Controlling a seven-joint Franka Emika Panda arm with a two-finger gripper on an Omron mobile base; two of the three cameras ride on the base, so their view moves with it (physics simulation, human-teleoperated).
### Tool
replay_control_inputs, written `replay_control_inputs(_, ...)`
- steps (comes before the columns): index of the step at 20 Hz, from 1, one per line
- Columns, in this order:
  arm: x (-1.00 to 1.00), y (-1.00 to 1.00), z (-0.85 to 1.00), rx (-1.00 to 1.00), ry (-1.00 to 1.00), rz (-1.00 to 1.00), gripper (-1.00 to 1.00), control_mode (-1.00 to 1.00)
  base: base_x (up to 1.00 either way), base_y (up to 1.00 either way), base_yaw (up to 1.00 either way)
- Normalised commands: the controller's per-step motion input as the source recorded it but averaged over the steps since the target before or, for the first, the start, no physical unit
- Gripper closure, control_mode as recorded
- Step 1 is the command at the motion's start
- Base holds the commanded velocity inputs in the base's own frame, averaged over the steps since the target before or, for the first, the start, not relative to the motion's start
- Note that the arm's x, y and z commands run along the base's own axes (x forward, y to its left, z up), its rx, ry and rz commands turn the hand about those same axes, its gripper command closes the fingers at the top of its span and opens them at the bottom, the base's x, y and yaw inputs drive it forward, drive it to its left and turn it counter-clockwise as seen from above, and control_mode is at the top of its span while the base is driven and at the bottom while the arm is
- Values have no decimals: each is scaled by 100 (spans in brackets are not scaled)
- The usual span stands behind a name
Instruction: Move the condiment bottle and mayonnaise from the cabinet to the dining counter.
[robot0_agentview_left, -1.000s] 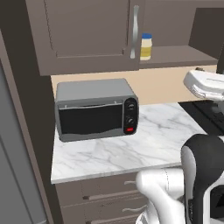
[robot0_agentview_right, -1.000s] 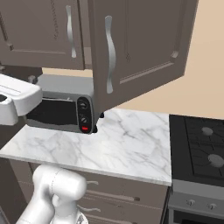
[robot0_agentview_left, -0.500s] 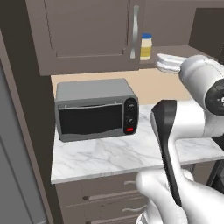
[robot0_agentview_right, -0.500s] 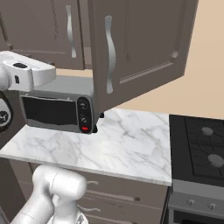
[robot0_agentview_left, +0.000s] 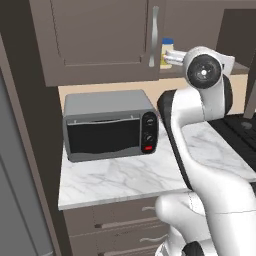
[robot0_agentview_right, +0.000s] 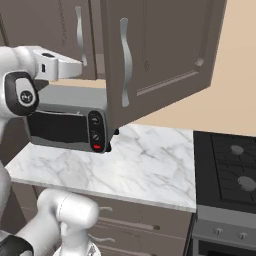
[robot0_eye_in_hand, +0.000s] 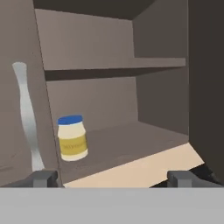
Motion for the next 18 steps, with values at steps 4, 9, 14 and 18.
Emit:
replay_control_inputs(4, 73, -38, -3, 0, 6, -15, -100, -100, 0, 0, 0)
replay_control_inputs(9, 55, -48, -3, 0, 2, -13, -100, -100, 0, 0, 0)
replay_control_inputs(14, 27, -47, -4, 0, 0, -14, -100, -100, 0, 0, 0)
replay_control_inputs(18, 2, -58, -1, 0, 0, -19, -100, -100, 0, 0, 0)
